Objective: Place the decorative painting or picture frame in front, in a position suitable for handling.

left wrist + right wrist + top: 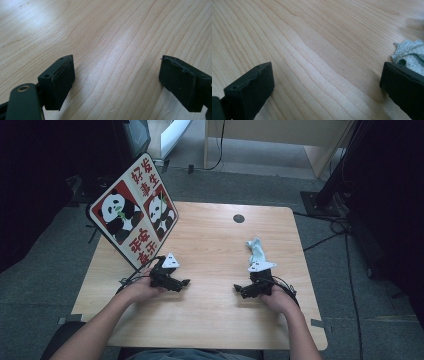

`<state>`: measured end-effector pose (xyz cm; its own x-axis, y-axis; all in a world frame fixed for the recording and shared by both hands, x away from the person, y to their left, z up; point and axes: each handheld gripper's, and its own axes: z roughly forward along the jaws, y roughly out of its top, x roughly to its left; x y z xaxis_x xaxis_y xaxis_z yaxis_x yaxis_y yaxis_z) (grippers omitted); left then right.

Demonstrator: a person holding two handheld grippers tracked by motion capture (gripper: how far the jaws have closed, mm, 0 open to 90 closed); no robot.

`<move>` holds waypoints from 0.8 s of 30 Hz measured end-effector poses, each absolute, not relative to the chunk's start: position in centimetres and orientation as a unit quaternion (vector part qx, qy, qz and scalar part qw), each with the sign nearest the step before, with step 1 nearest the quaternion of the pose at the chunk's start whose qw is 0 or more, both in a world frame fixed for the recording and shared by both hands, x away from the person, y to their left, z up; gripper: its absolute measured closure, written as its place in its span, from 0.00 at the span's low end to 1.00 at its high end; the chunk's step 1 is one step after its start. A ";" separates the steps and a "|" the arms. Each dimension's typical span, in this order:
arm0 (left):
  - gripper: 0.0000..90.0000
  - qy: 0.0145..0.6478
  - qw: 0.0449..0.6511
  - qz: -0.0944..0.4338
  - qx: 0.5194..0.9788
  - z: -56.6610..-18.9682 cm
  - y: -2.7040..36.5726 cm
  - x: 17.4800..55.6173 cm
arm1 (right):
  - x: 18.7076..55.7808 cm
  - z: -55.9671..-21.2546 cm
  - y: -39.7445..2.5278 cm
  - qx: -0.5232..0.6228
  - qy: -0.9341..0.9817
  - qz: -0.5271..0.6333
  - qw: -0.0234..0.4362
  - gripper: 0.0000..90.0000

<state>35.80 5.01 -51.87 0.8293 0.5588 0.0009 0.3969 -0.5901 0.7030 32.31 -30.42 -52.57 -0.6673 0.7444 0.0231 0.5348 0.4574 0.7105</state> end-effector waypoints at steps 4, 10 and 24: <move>0.15 0.271 0.363 0.112 0.884 -51.9 5.0 35.8 | 32.3 -52.6 -30.4 0.380 0.841 0.356 0.147 0.00; 0.15 0.269 0.363 0.113 0.885 -51.9 5.2 35.8 | 32.3 -52.6 -30.4 0.380 0.841 0.356 0.147 0.00; 0.13 0.290 0.359 0.121 0.879 -51.9 5.0 35.6 | 32.3 -52.6 -30.3 0.381 0.840 0.356 0.147 0.00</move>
<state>35.63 4.95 -51.90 0.8028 0.5963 0.0047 0.4225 -0.5743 0.7012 32.25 -30.34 -52.57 -0.6656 0.7459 0.0242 0.5357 0.4549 0.7113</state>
